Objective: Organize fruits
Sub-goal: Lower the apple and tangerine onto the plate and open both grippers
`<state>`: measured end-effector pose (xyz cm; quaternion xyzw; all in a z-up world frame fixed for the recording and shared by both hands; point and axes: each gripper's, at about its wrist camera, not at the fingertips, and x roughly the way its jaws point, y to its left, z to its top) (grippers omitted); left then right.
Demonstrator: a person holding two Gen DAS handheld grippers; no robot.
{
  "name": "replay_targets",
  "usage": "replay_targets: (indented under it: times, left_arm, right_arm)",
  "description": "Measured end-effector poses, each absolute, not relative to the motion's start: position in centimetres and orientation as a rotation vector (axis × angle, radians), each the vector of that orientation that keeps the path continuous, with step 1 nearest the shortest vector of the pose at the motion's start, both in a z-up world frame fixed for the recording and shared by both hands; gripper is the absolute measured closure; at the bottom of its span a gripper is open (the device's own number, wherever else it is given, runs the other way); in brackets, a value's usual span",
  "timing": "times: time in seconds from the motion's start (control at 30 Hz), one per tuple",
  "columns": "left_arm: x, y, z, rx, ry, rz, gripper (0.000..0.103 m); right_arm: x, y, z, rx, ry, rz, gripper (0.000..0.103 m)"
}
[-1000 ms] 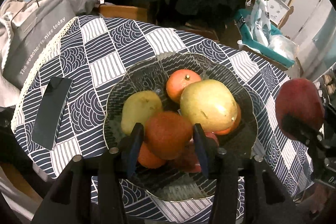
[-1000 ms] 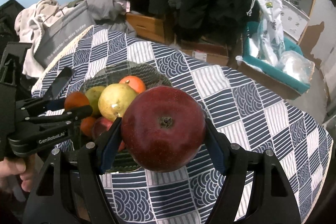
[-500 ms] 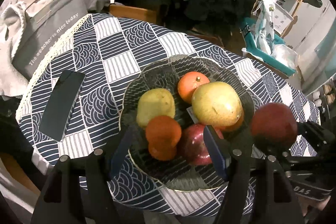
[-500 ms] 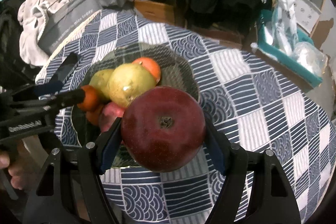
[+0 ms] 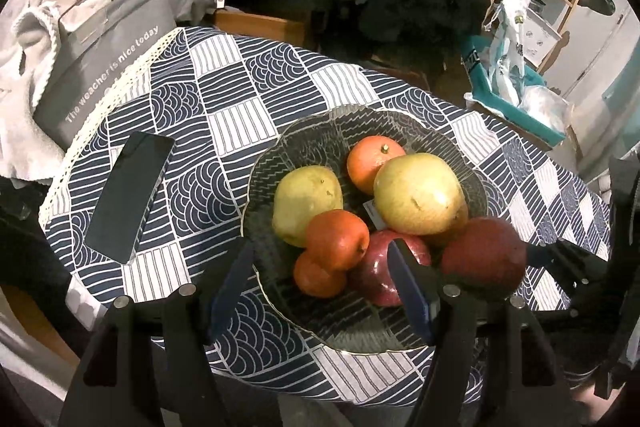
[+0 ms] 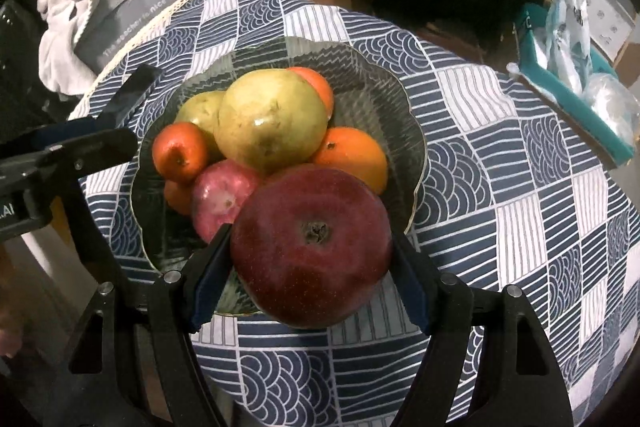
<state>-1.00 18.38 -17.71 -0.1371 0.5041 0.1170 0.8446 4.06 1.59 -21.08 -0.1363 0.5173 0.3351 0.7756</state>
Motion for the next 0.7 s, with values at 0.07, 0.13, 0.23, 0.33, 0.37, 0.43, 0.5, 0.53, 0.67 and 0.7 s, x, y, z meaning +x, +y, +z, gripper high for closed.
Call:
replay_targets:
  times: [0.07, 0.13, 0.23, 0.33, 0.37, 0.43, 0.5, 0.53, 0.67, 0.7]
  left_arm:
    - [-1.1, 18.4, -17.5, -0.285, 1.06, 0.25, 0.032]
    - [-1.1, 18.4, -17.2, -0.284, 1.053, 0.25, 0.032]
    - [-1.2, 18.5, -16.7, -0.287, 1.043, 0.255, 0.032]
    - [-1.4, 18.5, -15.8, -0.291, 1.023, 0.248, 0.032]
    - [-1.5, 18.4, -15.5, -0.29, 1.016, 0.246, 0.032]
    - [-1.5, 18.2, -14.9, -0.284, 1.003, 0.244, 0.03]
    - [-1.5, 17.9, -14.3, -0.286, 0.987, 0.236, 0.029]
    - [-1.4, 17.8, -14.1, -0.287, 0.981, 0.231, 0.029]
    - [-1.4, 16.8, -12.9, -0.27, 0.954, 0.209, 0.029]
    - [-1.4, 16.6, -12.6, -0.263, 0.948, 0.205, 0.028]
  right_arm:
    - [4.0, 1.7, -20.9, -0.29, 1.113, 0.737, 0.027]
    - [3.7, 1.6, -20.0, -0.286, 1.07, 0.738, 0.025]
    - [3.8, 1.3, -18.8, -0.261, 1.041, 0.754, 0.023]
    - [4.1, 0.8, -17.8, -0.238, 1.026, 0.749, 0.023]
    - [4.2, 0.5, -17.2, -0.221, 1.02, 0.747, 0.023]
    - [4.5, -0.2, -16.2, -0.194, 1.001, 0.737, 0.023]
    - [4.8, -0.8, -15.2, -0.174, 0.987, 0.722, 0.023]
    - [4.9, -1.3, -14.6, -0.164, 0.975, 0.709, 0.023]
    - [5.2, -3.1, -12.4, -0.131, 0.932, 0.67, 0.022]
    - [5.2, -3.6, -11.9, -0.13, 0.92, 0.654, 0.022]
